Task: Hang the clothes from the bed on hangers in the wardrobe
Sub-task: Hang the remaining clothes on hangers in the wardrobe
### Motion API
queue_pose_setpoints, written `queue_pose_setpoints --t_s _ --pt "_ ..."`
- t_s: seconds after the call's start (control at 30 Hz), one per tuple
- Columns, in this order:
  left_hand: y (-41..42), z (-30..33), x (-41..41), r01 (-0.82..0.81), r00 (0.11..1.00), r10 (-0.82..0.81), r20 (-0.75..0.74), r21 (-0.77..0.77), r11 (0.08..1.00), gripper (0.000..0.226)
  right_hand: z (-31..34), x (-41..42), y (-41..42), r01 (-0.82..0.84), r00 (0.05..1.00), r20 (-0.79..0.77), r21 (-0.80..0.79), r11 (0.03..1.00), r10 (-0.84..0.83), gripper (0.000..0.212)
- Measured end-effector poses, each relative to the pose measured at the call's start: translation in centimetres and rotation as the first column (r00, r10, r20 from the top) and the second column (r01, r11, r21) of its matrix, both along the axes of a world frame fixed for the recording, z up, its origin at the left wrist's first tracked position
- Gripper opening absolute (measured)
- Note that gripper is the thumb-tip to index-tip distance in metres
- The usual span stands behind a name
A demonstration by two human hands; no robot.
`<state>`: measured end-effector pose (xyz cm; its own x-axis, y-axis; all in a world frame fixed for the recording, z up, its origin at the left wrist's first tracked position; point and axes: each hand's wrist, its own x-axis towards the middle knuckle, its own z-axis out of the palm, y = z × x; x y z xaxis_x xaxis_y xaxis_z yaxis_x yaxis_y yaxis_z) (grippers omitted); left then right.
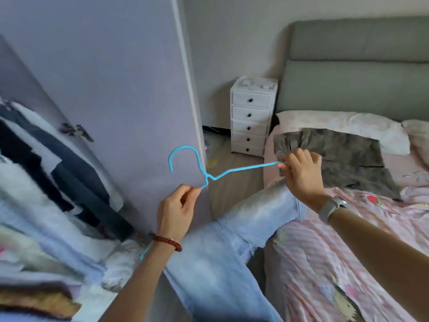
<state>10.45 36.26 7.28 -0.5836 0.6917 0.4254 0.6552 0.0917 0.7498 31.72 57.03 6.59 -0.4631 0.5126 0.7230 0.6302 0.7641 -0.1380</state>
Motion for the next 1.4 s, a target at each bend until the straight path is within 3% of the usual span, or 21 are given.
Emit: queue_pose_setpoints --t_s 0.17,0.27,0.4,0.6,0.7,0.8,0.93,1.07,1.2,1.33,1.4 --pt "-10.4 -1.1 -2.5 -0.281 0.952 0.283 0.119 -0.033 0.959 0.016 -1.6 -5.2 -8.3 -0.33 0.932 0.124 -0.094 0.939 0.34 0.04" --pt "-16.5 -1.6 -4.4 -0.428 0.893 0.427 0.143 -0.025 0.903 0.015 -1.5 -8.2 -13.7 -0.534 0.806 0.19 -0.176 0.827 0.56 0.035" --pt "-24.4 -1.0 -7.0 -0.527 0.845 0.523 0.111 0.009 0.85 0.037 -1.7 -12.7 -21.3 -0.715 0.595 0.252 -0.267 0.646 0.763 0.023" --pt "-34.9 1.3 -11.0 -0.712 0.702 0.71 0.06 0.029 0.702 0.034 0.7 -19.9 -31.6 -0.841 0.391 0.129 -0.352 0.411 0.911 0.025" --pt "-39.8 2.1 -12.7 -0.813 0.583 0.811 0.046 0.052 0.58 0.022 2.6 -23.2 -36.7 -0.871 0.307 0.059 -0.385 0.306 0.95 0.032" --pt "-43.3 3.2 -13.3 -0.896 0.442 0.888 0.126 0.095 0.433 0.029 4.2 -26.5 -41.8 -0.871 0.249 0.018 -0.432 0.232 0.968 0.03" --pt "-47.0 5.1 -13.9 -0.958 0.277 0.94 0.199 0.134 0.254 0.037 6.1 -30.0 -47.7 -0.852 0.21 -0.064 -0.501 0.151 0.976 0.038" --pt "-49.9 8.0 -15.3 -0.956 0.209 0.966 0.155 0.241 0.168 0.037 7.6 -33.9 -52.9 -0.837 0.209 -0.198 -0.542 0.07 0.958 0.028" --pt "-51.2 12.5 -17.4 -0.918 0.168 0.986 -0.016 0.361 0.162 0.042 9.3 -38.9 -57.1 -0.818 0.234 -0.289 -0.574 0.028 0.928 0.027" --pt "-52.4 16.9 -20.8 -0.894 0.056 0.981 -0.183 0.428 0.131 0.049 12.1 -45.4 -60.8 -0.803 0.269 -0.423 -0.594 -0.041 0.865 0.027" --pt "-53.0 18.4 -23.1 -0.895 -0.007 0.945 -0.327 0.425 0.14 0.053 13.3 -48.5 -62.1 -0.828 0.263 -0.43 -0.56 -0.026 0.863 0.027"
